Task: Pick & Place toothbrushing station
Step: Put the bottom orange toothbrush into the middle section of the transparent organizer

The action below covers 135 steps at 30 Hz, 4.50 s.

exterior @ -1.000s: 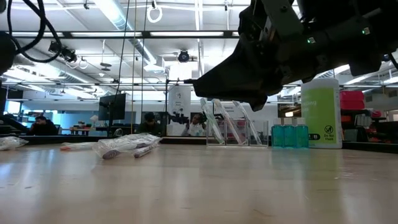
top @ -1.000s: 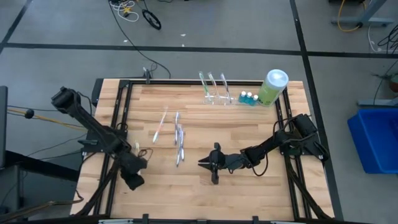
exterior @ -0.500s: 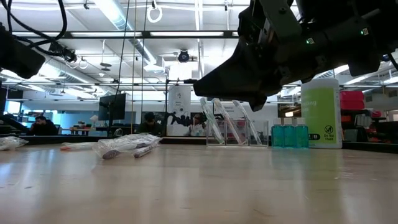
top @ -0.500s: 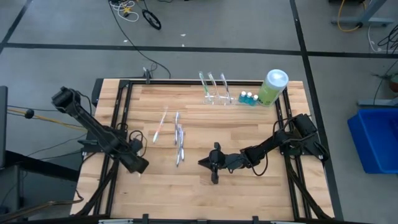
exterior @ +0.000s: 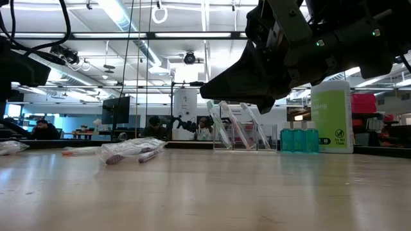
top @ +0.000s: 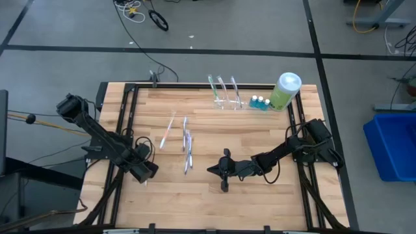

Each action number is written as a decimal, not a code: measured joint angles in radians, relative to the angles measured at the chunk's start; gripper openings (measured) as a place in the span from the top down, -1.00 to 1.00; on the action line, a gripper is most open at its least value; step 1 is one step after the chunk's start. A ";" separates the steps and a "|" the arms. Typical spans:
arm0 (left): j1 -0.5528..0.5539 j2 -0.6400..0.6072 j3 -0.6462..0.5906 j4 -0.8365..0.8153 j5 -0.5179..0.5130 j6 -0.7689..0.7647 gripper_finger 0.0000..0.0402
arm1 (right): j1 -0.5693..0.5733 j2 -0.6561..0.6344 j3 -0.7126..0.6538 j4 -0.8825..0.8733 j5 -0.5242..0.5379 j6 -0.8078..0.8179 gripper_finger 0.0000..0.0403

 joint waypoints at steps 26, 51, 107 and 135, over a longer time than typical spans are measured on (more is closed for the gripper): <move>0.000 -0.001 -0.001 -0.017 -0.068 -0.077 0.16 | 0.000 0.000 0.000 0.000 0.000 0.000 0.68; 0.000 -0.001 -0.001 0.008 -0.043 -0.234 0.29 | 0.000 0.000 0.000 0.001 0.000 0.000 0.92; 0.121 0.157 0.156 0.912 -0.533 1.272 0.94 | -0.053 0.000 0.063 0.003 -0.033 -0.105 0.26; 0.437 0.156 0.156 1.467 0.682 1.402 0.91 | -0.040 -0.083 0.183 0.225 -0.399 -0.542 -0.09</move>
